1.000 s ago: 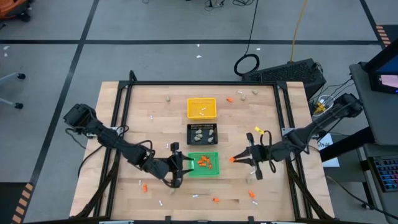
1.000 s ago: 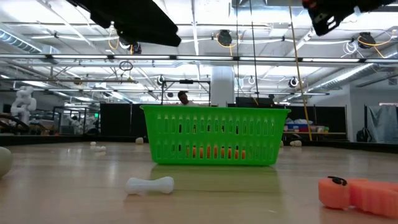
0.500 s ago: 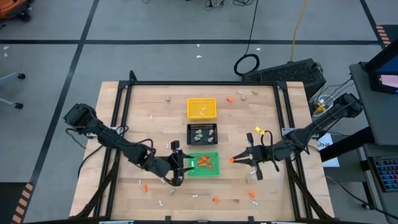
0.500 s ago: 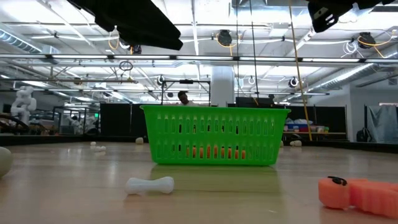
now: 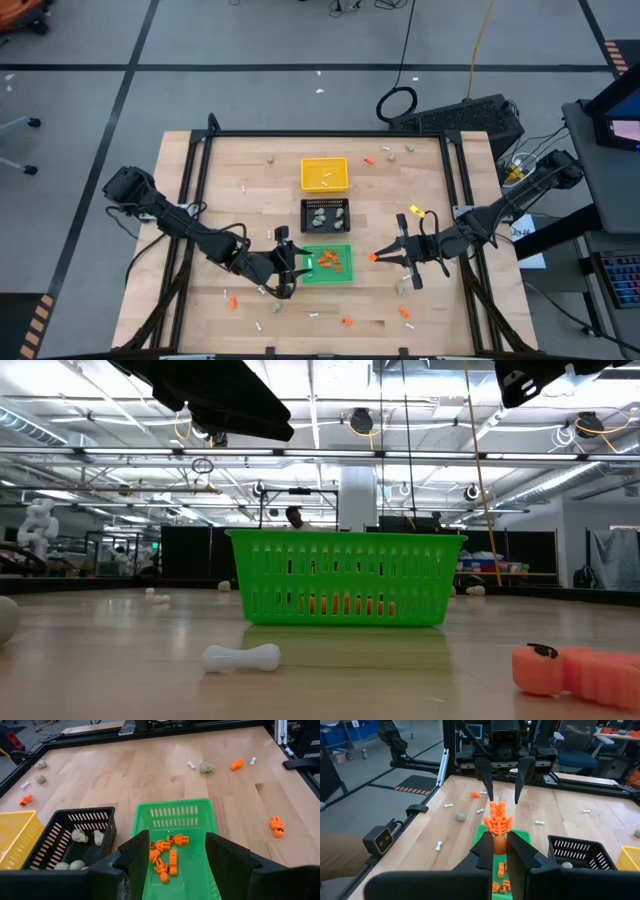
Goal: Sort Halloween decoration
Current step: Put the orange skeleton toy into the green basket
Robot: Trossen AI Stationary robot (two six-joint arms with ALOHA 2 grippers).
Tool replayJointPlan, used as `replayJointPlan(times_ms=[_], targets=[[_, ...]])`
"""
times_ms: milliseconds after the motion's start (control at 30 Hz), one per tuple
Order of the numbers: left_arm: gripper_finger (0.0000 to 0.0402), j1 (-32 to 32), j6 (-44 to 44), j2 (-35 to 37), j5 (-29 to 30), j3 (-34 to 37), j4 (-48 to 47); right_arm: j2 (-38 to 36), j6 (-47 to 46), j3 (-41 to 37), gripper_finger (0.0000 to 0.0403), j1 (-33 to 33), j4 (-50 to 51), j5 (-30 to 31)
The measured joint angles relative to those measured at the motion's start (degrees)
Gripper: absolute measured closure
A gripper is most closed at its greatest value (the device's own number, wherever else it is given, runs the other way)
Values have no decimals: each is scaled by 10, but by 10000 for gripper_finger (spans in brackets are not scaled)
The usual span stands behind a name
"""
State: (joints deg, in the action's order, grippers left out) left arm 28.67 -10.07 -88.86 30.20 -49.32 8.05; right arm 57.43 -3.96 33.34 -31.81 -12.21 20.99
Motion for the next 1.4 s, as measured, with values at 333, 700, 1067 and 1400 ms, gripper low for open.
replayJointPlan(times_ms=[333, 700, 1067, 1400], targets=[[208, 0, 0, 0, 0, 0, 0, 0, 44, 0, 393, 0, 0, 0], [208, 0, 0, 0, 0, 0, 0, 0, 158, 0, 393, 0, 0, 0], [208, 0, 0, 0, 0, 0, 0, 0, 315, 0, 393, 0, 0, 0], [208, 0, 0, 0, 0, 0, 0, 0, 244, 0, 393, -1, 4, 1]])
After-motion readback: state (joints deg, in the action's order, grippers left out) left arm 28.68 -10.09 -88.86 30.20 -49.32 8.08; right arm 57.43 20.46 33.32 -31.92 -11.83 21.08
